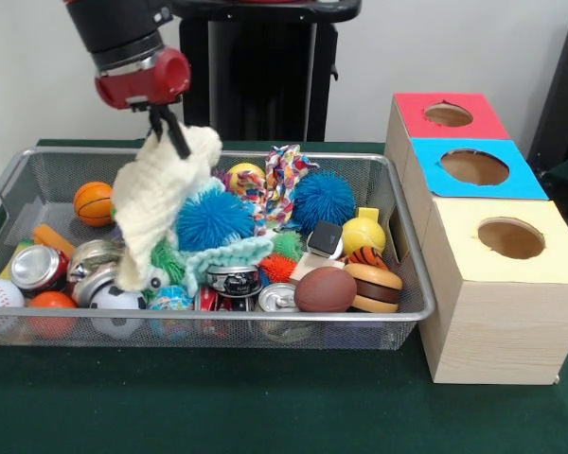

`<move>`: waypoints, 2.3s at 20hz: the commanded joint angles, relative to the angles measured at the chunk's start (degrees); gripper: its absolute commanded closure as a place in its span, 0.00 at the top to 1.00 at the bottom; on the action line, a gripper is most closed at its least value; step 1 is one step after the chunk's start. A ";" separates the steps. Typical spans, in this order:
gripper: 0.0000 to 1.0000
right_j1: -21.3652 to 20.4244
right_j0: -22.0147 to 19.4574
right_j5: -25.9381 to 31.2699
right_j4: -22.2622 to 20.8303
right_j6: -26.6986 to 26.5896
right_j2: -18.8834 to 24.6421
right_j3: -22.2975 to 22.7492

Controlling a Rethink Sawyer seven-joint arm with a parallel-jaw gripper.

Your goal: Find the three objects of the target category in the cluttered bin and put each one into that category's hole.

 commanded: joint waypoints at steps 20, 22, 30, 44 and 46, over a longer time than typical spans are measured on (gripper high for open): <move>0.00 -4.77 3.14 0.76 10.33 3.83 10.90 8.98; 0.00 -4.73 3.27 0.23 10.62 3.89 11.12 9.15; 0.00 -5.96 4.14 -0.45 12.90 5.39 11.65 10.26; 1.00 -5.54 5.68 0.89 3.48 -3.58 6.59 4.19; 1.00 -6.26 6.07 3.72 1.38 -5.98 6.18 2.61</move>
